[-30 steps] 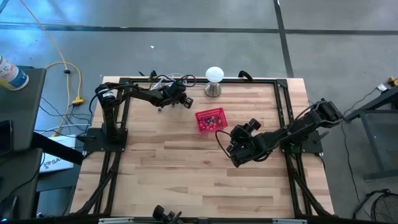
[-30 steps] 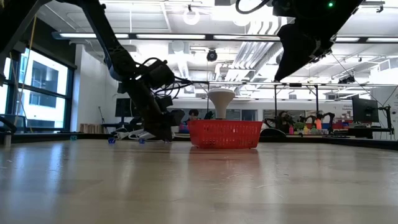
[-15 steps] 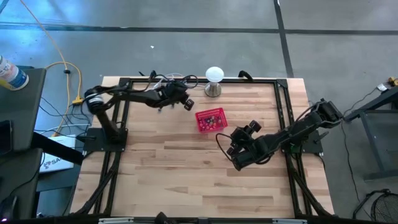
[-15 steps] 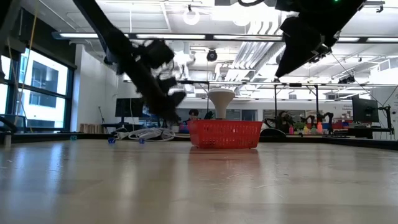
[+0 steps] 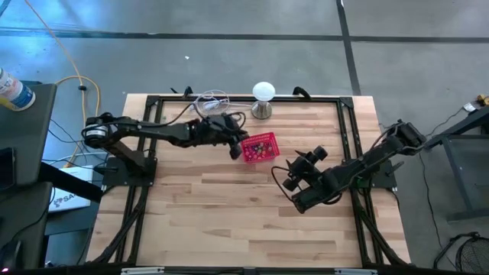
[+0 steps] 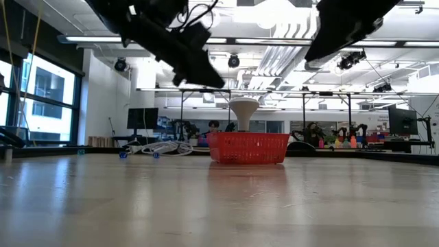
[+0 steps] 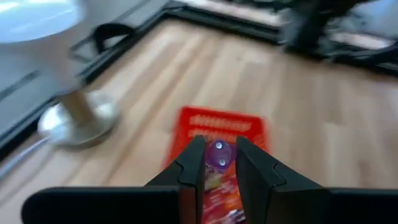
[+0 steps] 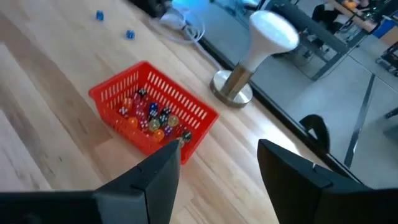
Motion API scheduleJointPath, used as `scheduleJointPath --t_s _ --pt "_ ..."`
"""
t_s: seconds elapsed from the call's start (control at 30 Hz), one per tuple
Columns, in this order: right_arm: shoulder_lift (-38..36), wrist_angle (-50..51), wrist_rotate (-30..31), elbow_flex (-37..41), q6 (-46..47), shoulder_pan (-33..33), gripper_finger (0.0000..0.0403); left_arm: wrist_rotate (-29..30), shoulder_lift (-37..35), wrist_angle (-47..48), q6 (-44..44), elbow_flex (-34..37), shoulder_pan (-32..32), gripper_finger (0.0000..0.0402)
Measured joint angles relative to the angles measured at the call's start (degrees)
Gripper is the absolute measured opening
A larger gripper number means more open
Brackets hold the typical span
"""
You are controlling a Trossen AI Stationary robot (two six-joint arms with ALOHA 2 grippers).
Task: Pick & Place Dice
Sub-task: Put the purple dice into the bin, then put the left blue dice into the bin
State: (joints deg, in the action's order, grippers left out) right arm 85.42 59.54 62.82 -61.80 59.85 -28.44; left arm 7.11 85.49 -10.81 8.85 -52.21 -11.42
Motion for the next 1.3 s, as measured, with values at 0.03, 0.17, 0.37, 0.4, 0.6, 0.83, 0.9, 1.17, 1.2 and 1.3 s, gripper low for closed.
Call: scheduleJointPath --t_s 0.03,0.17,0.37,0.4,0.6,0.83,0.9,1.17,1.2,1.3 --pt "-0.5 0.8 0.7 0.0 1.1 -0.7 0.0205 -1.1 0.5 -1.3 0.0 0.0 0.5 0.0055" --pt "-1.9 3.9 4.1 0.0 5.9 -3.8 0.0205 -3.8 2.7 -5.4 0.4 0.0 2.0 0.0056" --pt "-2.0 4.7 4.4 0.0 7.9 -6.2 0.0205 -5.9 7.1 -10.8 0.6 0.0 2.1 0.0057" --pt "-2.0 4.7 4.3 0.0 8.1 -6.2 0.0205 -7.0 7.9 -12.1 0.6 0.0 2.1 0.0057" --pt "-1.9 4.5 4.2 0.0 8.1 -6.5 0.0205 -6.7 12.9 -13.7 0.6 0.0 1.8 0.0061" --pt "-1.9 4.4 4.3 0.0 8.1 -6.4 0.0205 -2.5 13.6 -14.0 0.1 0.0 1.8 0.0103" --pt "-1.9 4.2 4.2 0.0 8.1 -6.4 0.0205 -2.7 13.6 -13.8 2.2 0.0 1.7 0.0116" --pt "-1.9 4.0 4.2 0.0 8.1 -6.4 0.0205 -3.9 13.6 -13.2 2.8 0.0 1.7 0.0135" --pt "-1.9 4.0 4.2 0.0 8.1 -6.4 0.0205 -4.2 13.6 -13.2 2.8 0.0 1.8 0.0135" --pt "-1.8 4.0 4.2 0.0 8.1 -6.4 0.0205 -4.4 12.9 -12.9 2.8 0.0 2.2 0.0136"
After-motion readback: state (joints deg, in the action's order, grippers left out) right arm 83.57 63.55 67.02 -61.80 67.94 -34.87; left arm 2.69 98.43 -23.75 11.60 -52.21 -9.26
